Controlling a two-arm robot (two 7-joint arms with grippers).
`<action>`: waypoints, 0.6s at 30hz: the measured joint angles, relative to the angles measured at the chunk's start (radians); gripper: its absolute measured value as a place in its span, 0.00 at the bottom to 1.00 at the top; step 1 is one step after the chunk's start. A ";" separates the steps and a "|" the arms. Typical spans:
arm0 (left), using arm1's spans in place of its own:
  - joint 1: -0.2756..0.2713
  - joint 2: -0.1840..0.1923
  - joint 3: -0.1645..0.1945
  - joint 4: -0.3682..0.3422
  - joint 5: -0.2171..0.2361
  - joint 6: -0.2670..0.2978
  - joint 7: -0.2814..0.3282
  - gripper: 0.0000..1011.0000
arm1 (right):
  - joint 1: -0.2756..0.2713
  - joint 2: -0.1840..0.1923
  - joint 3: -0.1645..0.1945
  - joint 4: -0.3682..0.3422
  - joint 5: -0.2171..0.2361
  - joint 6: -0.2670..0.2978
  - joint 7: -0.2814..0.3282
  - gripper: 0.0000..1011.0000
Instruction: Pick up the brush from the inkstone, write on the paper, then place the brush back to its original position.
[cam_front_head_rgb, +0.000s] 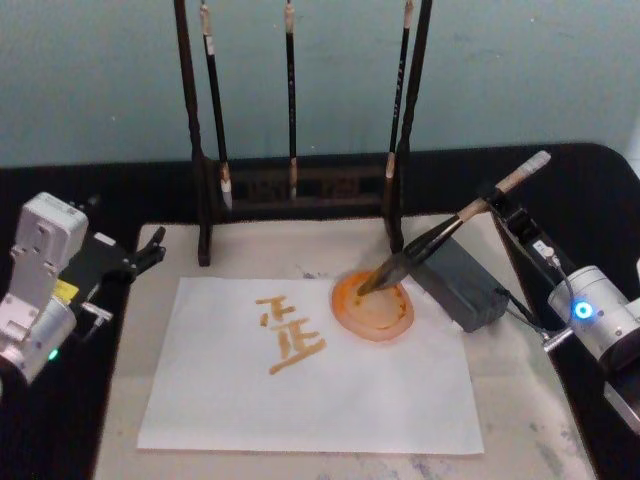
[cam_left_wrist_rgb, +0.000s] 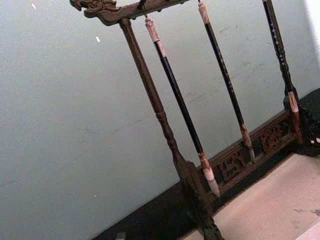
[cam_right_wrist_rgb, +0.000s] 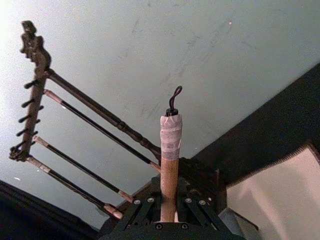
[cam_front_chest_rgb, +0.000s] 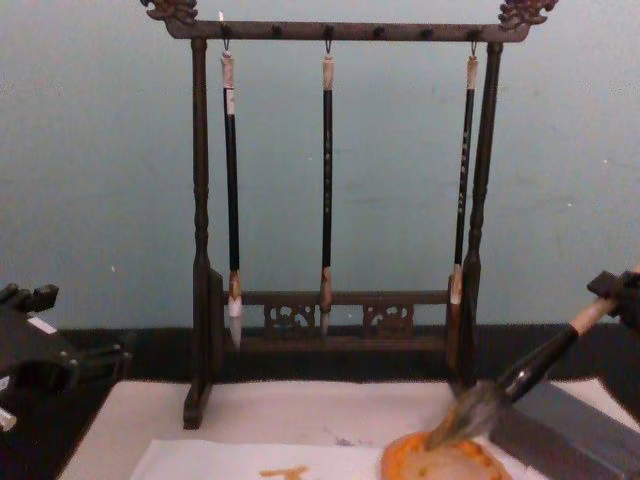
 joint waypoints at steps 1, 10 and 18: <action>0.000 0.000 0.000 0.000 0.000 0.000 0.000 1.00 | 0.001 0.001 -0.002 0.003 0.002 0.000 -0.001 0.17; 0.000 0.000 0.000 0.000 0.000 0.000 0.000 1.00 | 0.014 0.006 -0.025 0.030 0.023 -0.004 -0.003 0.17; 0.000 0.000 0.000 0.000 0.000 0.000 0.000 1.00 | 0.021 0.012 -0.044 0.043 0.037 -0.010 -0.011 0.17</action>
